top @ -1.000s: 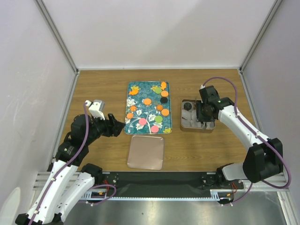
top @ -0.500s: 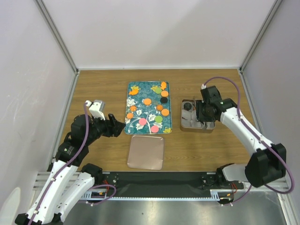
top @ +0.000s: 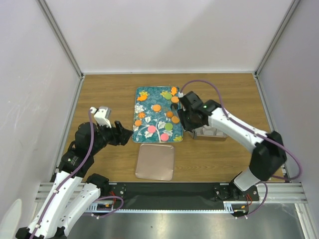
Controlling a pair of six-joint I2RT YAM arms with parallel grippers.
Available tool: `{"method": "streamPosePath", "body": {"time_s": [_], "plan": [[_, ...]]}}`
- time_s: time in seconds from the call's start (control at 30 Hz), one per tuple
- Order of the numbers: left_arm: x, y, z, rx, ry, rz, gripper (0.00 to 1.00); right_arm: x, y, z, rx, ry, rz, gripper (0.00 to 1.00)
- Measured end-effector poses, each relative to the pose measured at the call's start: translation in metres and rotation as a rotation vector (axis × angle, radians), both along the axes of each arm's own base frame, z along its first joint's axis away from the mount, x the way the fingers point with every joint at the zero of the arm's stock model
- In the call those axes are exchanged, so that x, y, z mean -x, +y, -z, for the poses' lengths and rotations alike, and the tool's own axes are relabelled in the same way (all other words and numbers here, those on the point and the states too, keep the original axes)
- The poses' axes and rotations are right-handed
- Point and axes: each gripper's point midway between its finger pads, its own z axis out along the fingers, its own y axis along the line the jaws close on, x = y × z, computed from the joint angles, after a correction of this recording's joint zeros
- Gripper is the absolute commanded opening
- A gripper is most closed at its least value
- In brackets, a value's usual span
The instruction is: Pack the cookies
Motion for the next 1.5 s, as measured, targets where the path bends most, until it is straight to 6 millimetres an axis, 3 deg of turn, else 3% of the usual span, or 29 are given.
{"method": "streamPosePath", "body": {"time_s": [0.2, 0.63, 0.83, 1.17, 1.5], "plan": [[0.000, 0.001, 0.000, -0.005, -0.003, -0.008, 0.73, -0.014, 0.011, 0.027, 0.056, 0.056, -0.025, 0.51], [-0.001, 0.002, 0.001, -0.009, 0.001, -0.012, 0.73, -0.027, 0.025, 0.028, 0.048, 0.042, -0.062, 0.51], [-0.001, 0.001, 0.003, -0.011, 0.008, -0.011, 0.73, -0.023, 0.030, 0.040, 0.073, 0.064, -0.083, 0.51], [-0.001, 0.001, 0.003, -0.011, 0.008, -0.011, 0.73, -0.021, 0.036, 0.041, 0.087, 0.056, -0.101, 0.46], [0.000, 0.001, 0.002, -0.012, 0.006, -0.007, 0.73, -0.020, 0.037, 0.049, 0.106, 0.073, -0.112, 0.47]]}}
